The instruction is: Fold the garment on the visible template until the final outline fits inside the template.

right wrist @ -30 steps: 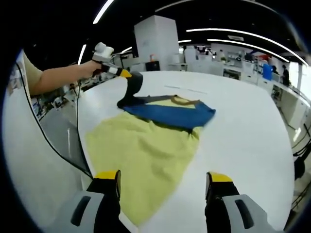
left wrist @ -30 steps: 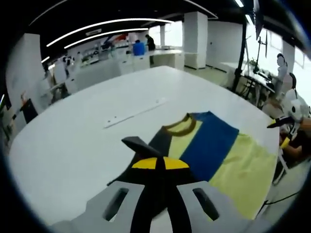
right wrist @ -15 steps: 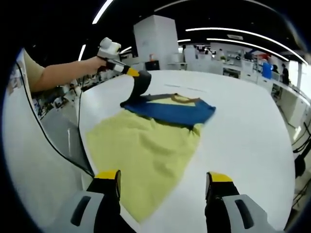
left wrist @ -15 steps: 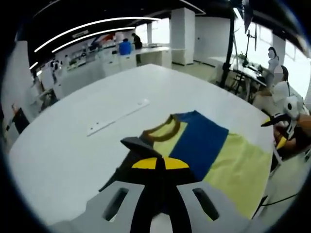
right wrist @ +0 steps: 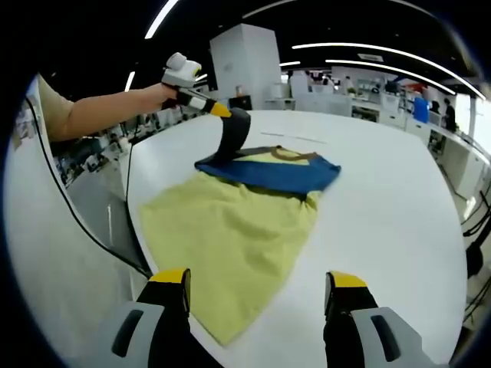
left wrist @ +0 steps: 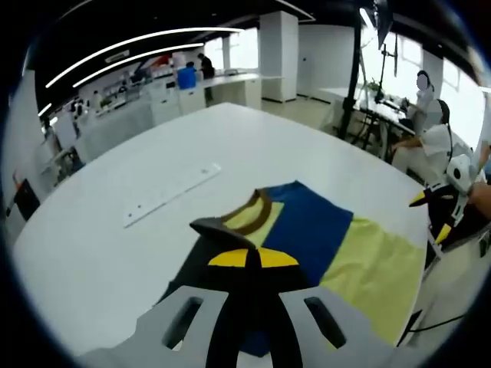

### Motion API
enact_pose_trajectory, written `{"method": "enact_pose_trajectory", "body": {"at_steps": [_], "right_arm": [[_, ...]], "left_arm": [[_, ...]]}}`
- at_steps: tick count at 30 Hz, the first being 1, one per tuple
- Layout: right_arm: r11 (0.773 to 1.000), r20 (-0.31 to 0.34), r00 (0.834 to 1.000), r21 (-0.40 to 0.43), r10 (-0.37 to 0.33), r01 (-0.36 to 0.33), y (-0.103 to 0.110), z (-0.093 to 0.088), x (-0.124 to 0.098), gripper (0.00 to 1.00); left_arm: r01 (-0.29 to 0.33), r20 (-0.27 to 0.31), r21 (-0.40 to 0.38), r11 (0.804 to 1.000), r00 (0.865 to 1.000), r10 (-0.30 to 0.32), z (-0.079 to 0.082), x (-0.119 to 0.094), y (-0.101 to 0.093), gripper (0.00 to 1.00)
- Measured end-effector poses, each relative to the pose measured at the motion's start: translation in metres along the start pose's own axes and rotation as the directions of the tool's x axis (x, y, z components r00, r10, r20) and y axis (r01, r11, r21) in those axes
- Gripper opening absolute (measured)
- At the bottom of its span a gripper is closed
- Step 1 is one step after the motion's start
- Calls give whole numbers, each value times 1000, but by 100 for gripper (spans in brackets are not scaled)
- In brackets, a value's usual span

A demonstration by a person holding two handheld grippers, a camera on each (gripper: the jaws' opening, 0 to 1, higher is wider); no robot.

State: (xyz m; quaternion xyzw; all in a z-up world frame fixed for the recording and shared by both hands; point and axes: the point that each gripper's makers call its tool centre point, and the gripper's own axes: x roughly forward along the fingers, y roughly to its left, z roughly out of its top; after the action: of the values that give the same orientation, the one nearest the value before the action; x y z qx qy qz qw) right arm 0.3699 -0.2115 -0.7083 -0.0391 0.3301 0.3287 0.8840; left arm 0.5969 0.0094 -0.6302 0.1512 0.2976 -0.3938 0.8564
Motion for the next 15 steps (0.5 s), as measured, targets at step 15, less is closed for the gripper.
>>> {"method": "enact_pose_trajectory", "body": {"at_steps": [15], "right_arm": [[1000,5,1000,10,10,-10,0,-4,0,69]], "left_arm": [[54,3,31,998,999,-54,23,26,-26,0]]}}
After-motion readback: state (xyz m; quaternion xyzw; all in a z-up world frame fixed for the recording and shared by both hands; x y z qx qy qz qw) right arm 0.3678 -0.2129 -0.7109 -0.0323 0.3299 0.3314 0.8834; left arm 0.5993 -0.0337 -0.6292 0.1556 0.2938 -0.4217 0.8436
